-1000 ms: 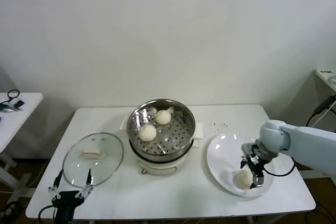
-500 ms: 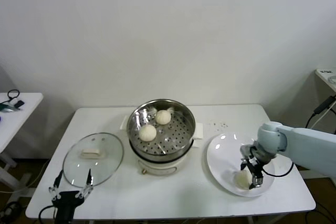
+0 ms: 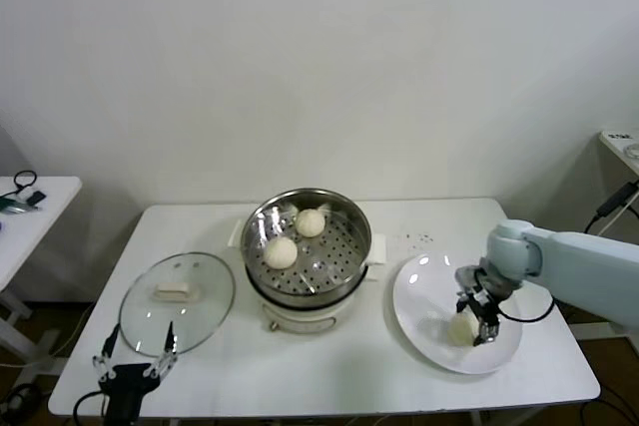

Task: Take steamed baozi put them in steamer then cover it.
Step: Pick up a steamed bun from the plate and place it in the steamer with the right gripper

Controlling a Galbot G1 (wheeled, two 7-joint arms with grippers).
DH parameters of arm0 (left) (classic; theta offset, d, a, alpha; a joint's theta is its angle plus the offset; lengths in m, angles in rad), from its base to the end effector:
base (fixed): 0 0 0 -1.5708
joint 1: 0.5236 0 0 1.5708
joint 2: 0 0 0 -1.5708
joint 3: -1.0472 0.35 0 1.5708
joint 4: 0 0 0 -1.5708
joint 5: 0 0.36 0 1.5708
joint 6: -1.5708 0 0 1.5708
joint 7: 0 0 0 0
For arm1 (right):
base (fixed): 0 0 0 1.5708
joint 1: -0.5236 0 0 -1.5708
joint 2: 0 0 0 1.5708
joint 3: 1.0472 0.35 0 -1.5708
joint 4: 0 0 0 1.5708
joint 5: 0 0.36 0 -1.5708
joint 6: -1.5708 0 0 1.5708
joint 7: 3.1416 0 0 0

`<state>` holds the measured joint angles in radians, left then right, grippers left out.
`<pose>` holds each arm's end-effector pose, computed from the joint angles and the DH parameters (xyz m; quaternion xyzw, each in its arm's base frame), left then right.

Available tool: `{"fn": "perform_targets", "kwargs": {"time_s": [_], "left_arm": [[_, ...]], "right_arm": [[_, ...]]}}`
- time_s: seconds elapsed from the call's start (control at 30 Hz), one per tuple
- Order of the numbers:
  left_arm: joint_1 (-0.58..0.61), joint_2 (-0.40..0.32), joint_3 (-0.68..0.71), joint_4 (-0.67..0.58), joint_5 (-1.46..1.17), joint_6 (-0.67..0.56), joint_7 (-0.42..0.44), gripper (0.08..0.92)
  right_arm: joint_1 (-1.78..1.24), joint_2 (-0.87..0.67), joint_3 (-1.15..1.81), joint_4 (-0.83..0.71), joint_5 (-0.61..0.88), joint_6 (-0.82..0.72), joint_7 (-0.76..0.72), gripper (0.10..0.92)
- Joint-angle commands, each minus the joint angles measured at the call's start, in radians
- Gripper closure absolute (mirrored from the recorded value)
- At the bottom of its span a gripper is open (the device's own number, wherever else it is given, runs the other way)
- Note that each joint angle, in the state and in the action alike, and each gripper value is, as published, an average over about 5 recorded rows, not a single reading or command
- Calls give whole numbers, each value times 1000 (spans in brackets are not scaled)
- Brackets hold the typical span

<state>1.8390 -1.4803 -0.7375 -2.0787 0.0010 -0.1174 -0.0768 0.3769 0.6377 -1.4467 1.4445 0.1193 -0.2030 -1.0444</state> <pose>0.0963 0.0823 -0.3369 0.0896 -0.9875 -0.1069 0.0738 0.4740 -0.1218 -0.2105 0.5764 -0.4238 0.5566 0.4224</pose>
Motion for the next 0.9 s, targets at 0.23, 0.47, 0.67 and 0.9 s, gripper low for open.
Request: {"fn": "perform_targets", "kwargs": {"time_s": [0.23,0.47,0.67,0.9], "left_arm": [[5,-1,-1,-3,7,3,-1,177],[4,-4,5,2,15,7,-1,177],[10,-10,5,8,14,3,-1,177],[21,-1,-6,13,2,-4,-2,177]], "right_arm": [[452,246,-99,-14,-68,475,-68,313],[531,389,-63,-56,-39,633,-90,313],[491,527,1,-77,-49,677,-106,305],[376,650,40,-108,-112,687,-117,304]]}}
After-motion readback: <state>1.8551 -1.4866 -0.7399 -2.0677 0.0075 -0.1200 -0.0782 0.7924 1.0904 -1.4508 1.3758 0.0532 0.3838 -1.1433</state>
